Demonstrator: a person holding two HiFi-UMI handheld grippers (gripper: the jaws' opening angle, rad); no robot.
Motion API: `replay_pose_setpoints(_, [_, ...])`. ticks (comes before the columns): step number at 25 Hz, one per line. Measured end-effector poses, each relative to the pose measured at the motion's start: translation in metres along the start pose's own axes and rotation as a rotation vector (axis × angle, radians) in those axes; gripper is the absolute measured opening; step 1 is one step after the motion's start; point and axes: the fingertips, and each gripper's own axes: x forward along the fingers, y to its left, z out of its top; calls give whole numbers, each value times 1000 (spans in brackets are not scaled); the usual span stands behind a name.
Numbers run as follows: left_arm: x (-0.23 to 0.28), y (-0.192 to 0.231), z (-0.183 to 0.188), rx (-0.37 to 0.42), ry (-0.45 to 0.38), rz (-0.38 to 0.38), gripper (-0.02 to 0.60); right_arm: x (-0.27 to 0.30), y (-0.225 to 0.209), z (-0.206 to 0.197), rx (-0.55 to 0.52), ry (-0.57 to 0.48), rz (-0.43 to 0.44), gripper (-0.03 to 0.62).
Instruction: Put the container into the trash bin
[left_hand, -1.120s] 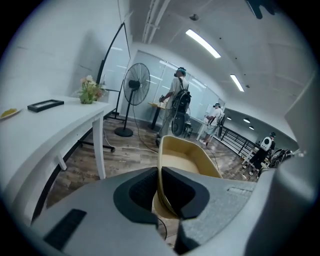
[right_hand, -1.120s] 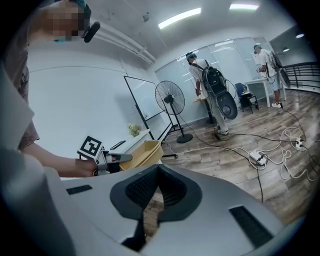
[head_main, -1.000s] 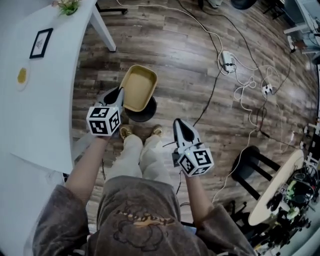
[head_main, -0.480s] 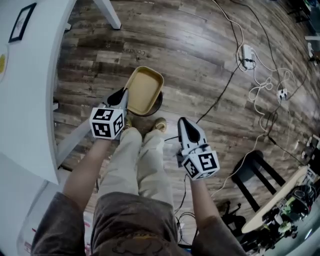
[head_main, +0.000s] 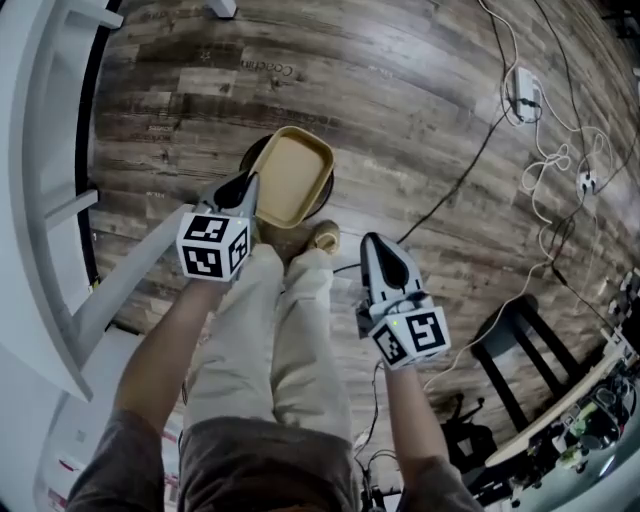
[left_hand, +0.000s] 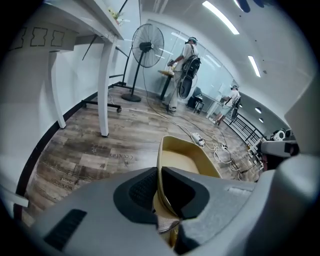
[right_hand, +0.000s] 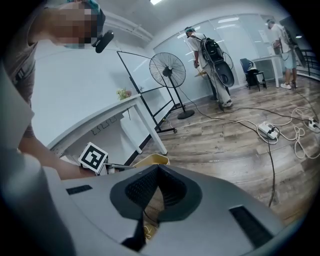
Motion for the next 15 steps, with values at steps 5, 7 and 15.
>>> replay_pose_setpoints(5, [16,6,-26,14,40,22,26,5,-13,-7,16,-17,-17,2])
replay_pose_setpoints(7, [21,10,-32,18,56,37,26,7,-15,-7,17,-24,-24,2])
replay_pose_setpoints(15, [64,25,-71,83,147,80,26,9,-20,5,17,-63,-54,2])
